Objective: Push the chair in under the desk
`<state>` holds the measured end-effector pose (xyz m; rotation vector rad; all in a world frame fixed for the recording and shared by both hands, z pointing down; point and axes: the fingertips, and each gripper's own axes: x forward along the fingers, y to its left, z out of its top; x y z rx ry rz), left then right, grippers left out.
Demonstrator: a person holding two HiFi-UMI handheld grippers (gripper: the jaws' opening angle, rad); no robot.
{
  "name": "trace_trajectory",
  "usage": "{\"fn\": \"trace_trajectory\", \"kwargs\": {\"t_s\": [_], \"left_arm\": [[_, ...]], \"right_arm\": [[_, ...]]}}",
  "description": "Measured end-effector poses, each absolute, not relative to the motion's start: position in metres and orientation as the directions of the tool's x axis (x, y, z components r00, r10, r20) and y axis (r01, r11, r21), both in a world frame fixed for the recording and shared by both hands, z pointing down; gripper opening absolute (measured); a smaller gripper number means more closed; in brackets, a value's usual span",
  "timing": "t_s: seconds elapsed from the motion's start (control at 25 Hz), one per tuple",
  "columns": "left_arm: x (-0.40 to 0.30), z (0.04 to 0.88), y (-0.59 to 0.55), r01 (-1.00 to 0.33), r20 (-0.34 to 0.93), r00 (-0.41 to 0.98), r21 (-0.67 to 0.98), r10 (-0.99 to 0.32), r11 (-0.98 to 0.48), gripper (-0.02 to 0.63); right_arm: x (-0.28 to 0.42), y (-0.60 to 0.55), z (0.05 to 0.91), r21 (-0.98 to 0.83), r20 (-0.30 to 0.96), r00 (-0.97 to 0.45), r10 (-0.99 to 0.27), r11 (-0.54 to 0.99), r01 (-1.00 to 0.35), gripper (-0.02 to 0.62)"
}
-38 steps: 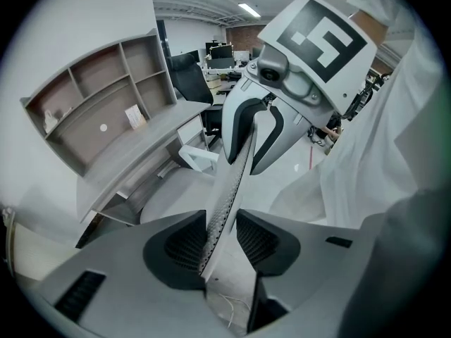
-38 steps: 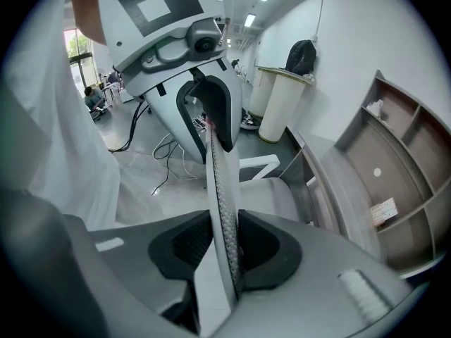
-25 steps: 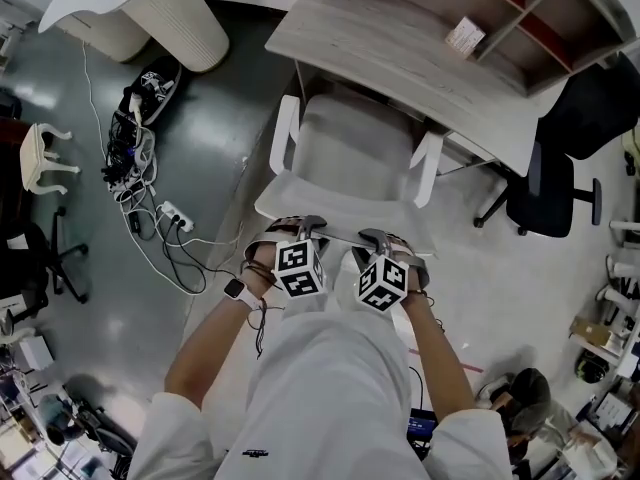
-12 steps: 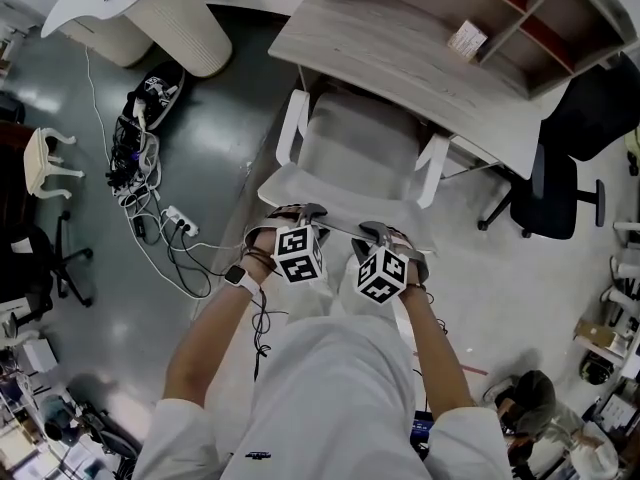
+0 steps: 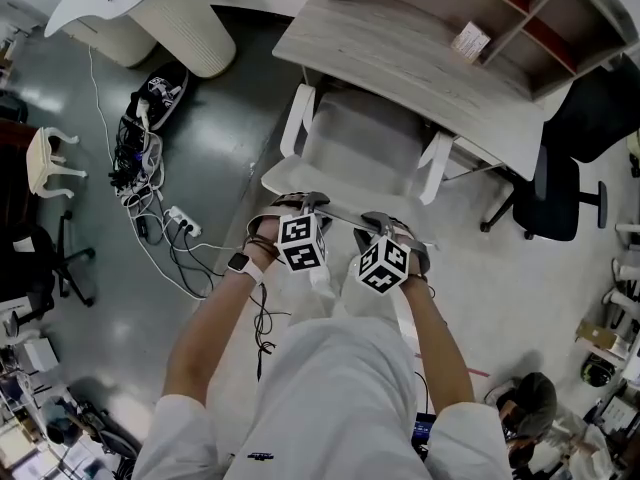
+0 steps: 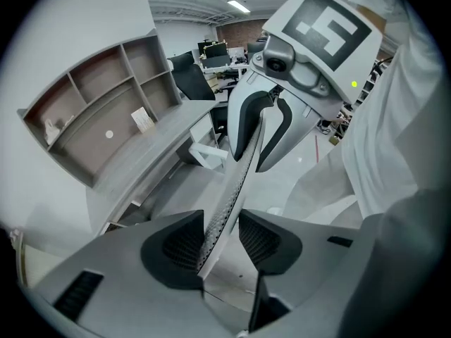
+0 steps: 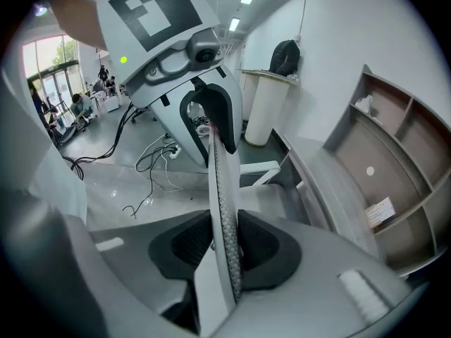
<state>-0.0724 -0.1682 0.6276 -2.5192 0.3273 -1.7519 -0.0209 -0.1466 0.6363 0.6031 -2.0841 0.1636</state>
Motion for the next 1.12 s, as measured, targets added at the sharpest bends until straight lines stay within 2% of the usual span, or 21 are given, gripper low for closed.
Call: {"fn": "trace_trajectory", "kwargs": {"t_s": [0.48, 1.12], "left_arm": [[-0.077, 0.631, -0.206, -0.130, 0.914, 0.315, -0.225, -0.256, -0.966, 0.169], [-0.066, 0.634, -0.263, -0.135, 0.916, 0.307, -0.227, -0.259, -0.964, 0.175]], "right_arm": [[-0.026, -0.179, 0.637, 0.103, 0.821, -0.444, -0.359, 0.858, -0.504, 0.120], [-0.016, -0.235, 0.637, 0.116, 0.814, -0.442, -0.378, 0.851, -0.513, 0.117]]}}
